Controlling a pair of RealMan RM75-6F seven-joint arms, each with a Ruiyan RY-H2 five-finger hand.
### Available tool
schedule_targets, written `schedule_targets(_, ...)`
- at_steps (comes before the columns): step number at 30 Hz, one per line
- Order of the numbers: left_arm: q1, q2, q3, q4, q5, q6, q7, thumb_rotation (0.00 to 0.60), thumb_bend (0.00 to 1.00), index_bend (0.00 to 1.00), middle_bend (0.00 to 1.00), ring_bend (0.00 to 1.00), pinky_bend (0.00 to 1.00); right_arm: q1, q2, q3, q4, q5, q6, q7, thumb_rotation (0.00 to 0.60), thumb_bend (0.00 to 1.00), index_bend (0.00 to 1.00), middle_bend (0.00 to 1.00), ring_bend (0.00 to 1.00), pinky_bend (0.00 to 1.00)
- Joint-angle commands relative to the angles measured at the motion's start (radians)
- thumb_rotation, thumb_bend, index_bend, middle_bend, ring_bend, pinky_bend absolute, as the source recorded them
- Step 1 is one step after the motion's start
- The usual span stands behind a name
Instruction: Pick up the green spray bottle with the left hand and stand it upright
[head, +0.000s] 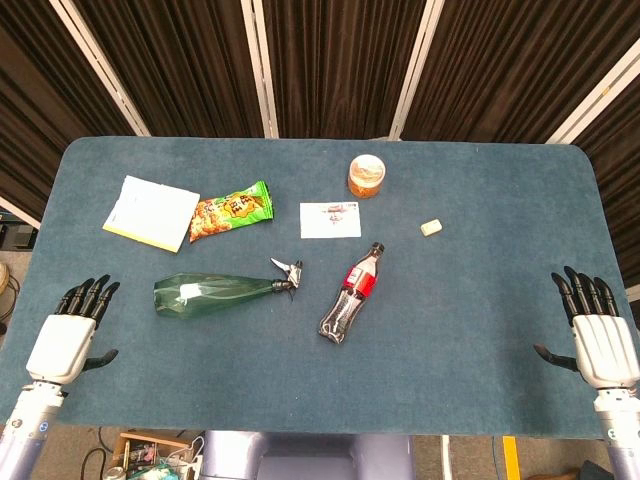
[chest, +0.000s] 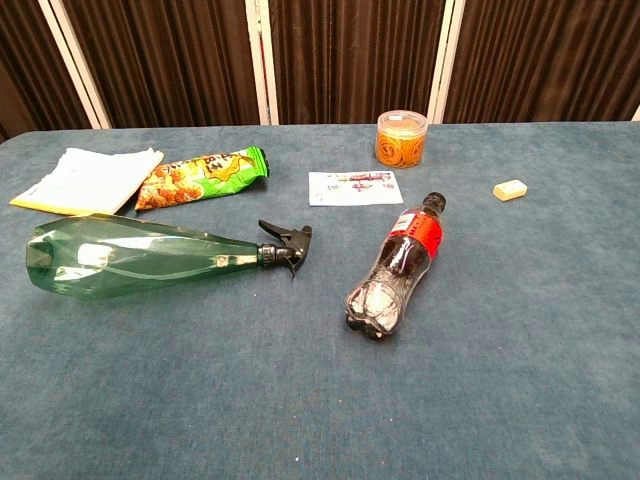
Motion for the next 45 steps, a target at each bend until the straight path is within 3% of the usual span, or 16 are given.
schedule_targets(1,-0.012,-0.011,-0.006,-0.016,0.022,-0.011,0.009,0.6,0.07,0.0,0.0,0.0,0.12,-0.011,0.006,-0.002,-0.006,-0.016,0.025,0.007,0.6,0.11,0.0,0.0,0.0,0.0)
schedule_targets(4,-0.031,-0.032,-0.025,-0.033,0.046,-0.012,0.029,0.6,0.07,0.0,0.0,0.0,0.12,-0.015,0.011,-0.001,-0.01,-0.022,0.037,0.021,0.6,0.11,0.0,0.0,0.0,0.0)
schedule_targets(8,-0.09,-0.088,-0.089,-0.091,0.001,-0.071,0.167,0.6,0.07,0.0,0.0,0.0,0.12,-0.02,0.026,-0.001,-0.01,-0.04,0.054,0.068,0.6,0.11,0.0,0.0,0.0,0.0)
schedule_targets(15,-0.199,-0.232,-0.216,-0.168,-0.19,-0.15,0.505,0.6,0.07,0.04,0.0,0.0,0.12,-0.026,0.056,-0.003,0.02,-0.071,0.076,0.184,0.6,0.11,0.0,0.0,0.0,0.0)
schedule_targets(22,-0.35,-0.43,-0.304,-0.082,-0.399,-0.219,0.793,0.6,0.07,0.04,0.0,0.0,0.12,-0.038,0.084,-0.013,0.042,-0.102,0.102,0.277,0.6,0.11,0.0,0.0,0.0,0.0)
schedule_targets(27,-0.422,-0.507,-0.328,-0.002,-0.488,-0.263,0.844,0.6,0.07,0.04,0.0,0.0,0.12,-0.033,0.091,-0.005,0.053,-0.081,0.086,0.319,0.6,0.11,0.0,0.0,0.0,0.0)
schedule_targets(31,-0.459,-0.549,-0.316,0.043,-0.531,-0.262,0.874,0.6,0.07,0.06,0.0,0.0,0.12,-0.035,0.097,-0.003,0.063,-0.089,0.096,0.348,0.6,0.11,0.0,0.0,0.0,0.0)
schedule_targets(38,-0.47,-0.57,-0.289,0.126,-0.56,-0.205,0.908,0.6,0.07,0.07,0.0,0.0,0.12,-0.031,0.104,-0.001,0.077,-0.092,0.096,0.376,0.6,0.11,0.0,0.0,0.0,0.0)
schedule_targets(45,-0.489,-0.58,-0.271,0.217,-0.601,-0.255,0.878,0.6,0.07,0.13,0.0,0.0,0.12,-0.03,0.105,-0.007,0.079,-0.107,0.098,0.378,0.6,0.11,0.0,0.0,0.0,0.0)
